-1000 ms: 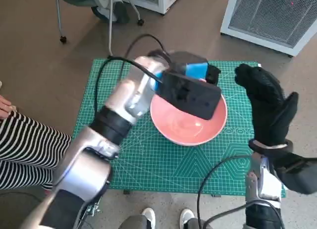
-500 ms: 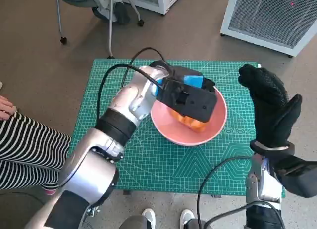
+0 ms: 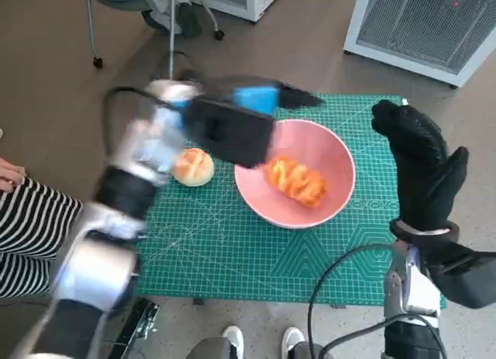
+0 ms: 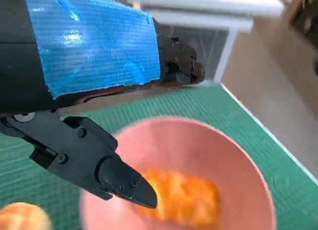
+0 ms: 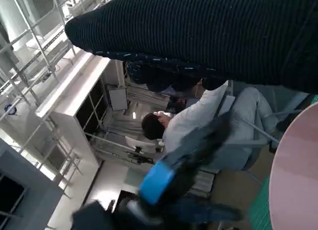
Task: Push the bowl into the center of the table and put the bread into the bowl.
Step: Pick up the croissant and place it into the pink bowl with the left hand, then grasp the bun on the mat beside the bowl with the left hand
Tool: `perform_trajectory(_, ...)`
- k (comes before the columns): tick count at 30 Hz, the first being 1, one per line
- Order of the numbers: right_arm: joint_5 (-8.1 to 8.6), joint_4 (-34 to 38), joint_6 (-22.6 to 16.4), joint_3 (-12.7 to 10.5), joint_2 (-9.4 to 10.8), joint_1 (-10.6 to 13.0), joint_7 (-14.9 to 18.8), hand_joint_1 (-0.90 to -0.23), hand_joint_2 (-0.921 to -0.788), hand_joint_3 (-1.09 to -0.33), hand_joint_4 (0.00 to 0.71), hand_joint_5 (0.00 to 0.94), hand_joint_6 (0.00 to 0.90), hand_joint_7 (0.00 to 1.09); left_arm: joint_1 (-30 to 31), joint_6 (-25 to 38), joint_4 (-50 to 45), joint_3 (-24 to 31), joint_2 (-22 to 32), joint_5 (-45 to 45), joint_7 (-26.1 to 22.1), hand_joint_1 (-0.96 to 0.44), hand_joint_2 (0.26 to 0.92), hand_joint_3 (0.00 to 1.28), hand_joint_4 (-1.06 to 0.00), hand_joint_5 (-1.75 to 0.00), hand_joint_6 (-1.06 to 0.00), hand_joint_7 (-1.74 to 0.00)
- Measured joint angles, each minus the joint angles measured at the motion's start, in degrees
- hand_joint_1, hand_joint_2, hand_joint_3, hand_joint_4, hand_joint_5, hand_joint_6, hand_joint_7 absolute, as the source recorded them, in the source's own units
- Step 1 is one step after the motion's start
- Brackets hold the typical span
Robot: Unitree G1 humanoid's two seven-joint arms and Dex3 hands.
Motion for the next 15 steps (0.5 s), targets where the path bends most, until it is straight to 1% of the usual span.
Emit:
perform_trajectory(7, 0.19, 0.00, 0.09, 0.10, 0.04, 0.02, 0.02, -0.701, -0.921, -0.708, 0.161, 0.005, 0.045, 0.37, 4.39, 0.65, -8.11, 4.69, 7.58, -1.83, -0.48, -0.37, 0.761, 0.00, -0.03, -0.01, -0.17, -0.02)
perform_trajectory(15, 0.70, 0.48, 0.38, 0.45, 0.06, -0.22, 0.48, -0.700, -0.921, -0.707, 0.162, 0.004, 0.052, 0.37, 8.12, 3.17, -13.45, 7.59, 12.25, -3.19, -0.86, -0.34, 0.751, 0.00, -0.03, 0.00, -0.18, -0.02)
